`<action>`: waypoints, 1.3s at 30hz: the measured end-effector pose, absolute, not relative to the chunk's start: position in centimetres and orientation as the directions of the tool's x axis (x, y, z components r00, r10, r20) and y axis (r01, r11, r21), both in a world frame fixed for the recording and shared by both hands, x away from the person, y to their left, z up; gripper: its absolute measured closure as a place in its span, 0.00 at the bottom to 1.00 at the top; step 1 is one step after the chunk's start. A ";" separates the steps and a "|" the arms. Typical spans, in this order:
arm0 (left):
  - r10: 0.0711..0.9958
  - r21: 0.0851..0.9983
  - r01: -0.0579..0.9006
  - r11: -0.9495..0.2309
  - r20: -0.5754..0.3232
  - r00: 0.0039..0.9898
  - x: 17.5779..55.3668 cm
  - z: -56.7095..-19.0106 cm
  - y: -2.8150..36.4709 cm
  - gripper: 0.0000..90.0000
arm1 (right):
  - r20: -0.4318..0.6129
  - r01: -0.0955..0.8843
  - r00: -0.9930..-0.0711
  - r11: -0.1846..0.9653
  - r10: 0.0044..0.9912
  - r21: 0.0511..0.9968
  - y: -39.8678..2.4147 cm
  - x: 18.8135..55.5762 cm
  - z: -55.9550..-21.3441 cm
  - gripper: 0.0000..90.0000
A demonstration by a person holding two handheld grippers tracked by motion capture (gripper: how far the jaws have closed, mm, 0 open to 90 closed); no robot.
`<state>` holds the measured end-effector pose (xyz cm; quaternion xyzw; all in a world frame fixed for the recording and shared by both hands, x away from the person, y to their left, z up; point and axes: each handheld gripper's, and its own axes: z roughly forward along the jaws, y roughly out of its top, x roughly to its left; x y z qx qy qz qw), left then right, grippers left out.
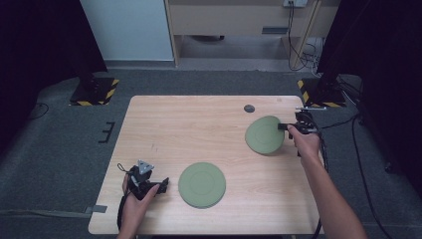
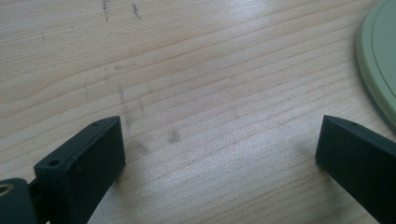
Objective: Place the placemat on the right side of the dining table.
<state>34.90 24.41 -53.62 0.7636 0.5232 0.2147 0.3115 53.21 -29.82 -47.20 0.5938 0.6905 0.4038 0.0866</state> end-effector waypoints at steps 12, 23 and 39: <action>0.932 0.700 0.665 -0.260 0.002 0.362 34.9 -53.6 24.4 0.01 | 0.383 0.761 -0.245 -0.068 0.891 0.646 -31.2 53.1 -48.3 0.95; 0.932 0.700 0.665 -0.261 0.002 0.364 34.9 -53.6 24.4 0.01 | 0.374 0.774 -0.217 -0.075 0.902 0.629 -32.7 52.9 -49.2 0.94; 0.931 0.700 0.664 -0.263 0.003 0.366 34.9 -53.6 24.4 0.01 | 0.327 0.793 -0.166 -0.071 0.930 0.605 -33.6 53.0 -50.5 0.87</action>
